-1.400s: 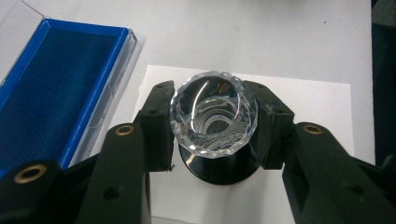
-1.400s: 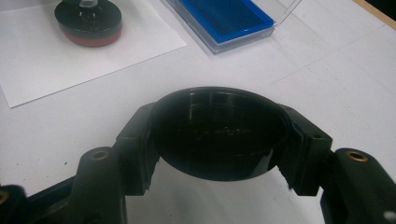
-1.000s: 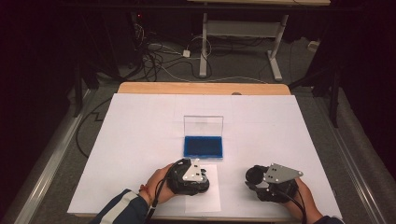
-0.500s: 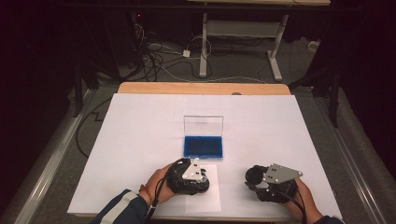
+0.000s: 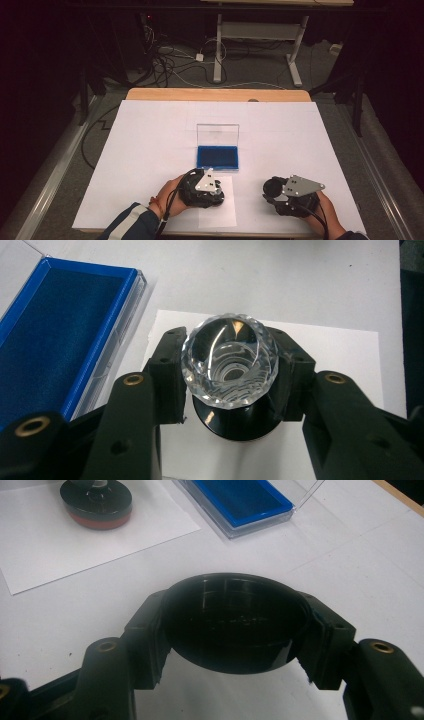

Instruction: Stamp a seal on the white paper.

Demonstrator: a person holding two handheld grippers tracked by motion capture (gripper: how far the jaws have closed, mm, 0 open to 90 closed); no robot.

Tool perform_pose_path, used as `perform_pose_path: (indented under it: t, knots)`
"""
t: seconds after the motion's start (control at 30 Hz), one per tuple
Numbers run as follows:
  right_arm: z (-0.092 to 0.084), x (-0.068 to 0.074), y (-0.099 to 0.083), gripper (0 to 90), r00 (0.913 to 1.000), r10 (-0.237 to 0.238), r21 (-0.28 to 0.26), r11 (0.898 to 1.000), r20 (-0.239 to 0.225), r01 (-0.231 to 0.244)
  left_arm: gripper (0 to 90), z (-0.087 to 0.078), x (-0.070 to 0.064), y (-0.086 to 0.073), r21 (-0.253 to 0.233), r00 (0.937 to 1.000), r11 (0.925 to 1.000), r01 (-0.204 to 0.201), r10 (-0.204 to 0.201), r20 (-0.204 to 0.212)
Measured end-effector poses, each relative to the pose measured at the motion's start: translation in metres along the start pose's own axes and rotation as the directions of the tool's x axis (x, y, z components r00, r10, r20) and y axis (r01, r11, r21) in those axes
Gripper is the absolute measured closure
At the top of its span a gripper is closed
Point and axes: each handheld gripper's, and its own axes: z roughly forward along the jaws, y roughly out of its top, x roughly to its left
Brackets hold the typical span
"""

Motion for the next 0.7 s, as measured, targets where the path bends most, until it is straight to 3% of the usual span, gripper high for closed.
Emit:
perform_pose_path:
  t: [0.1, 0.27, 0.7]
  knots:
    - [-0.0005, 0.0000, 0.0001, 38.6, 1.0000, -0.001, -0.002, 1.000, 0.002, 0.001, 54.5, 0.0000, -0.0059, 0.0018, 0.021, 0.9993, 0.9995, -0.026, 0.026, -0.025]
    - [-0.0004, -0.0001, 0.0000, 38.6, 1.0000, -0.002, -0.001, 1.000, 0.000, 0.002, 54.4, 0.0002, -0.0055, 0.0007, 0.015, 0.9996, 0.9997, -0.020, 0.020, -0.019]
    - [0.0006, 0.0002, 0.0001, 38.6, 1.0000, -0.003, 0.001, 1.000, -0.004, 0.003, 54.4, 0.0016, -0.0105, -0.0005, 0.010, 0.9983, 0.9995, -0.030, 0.031, -0.050]
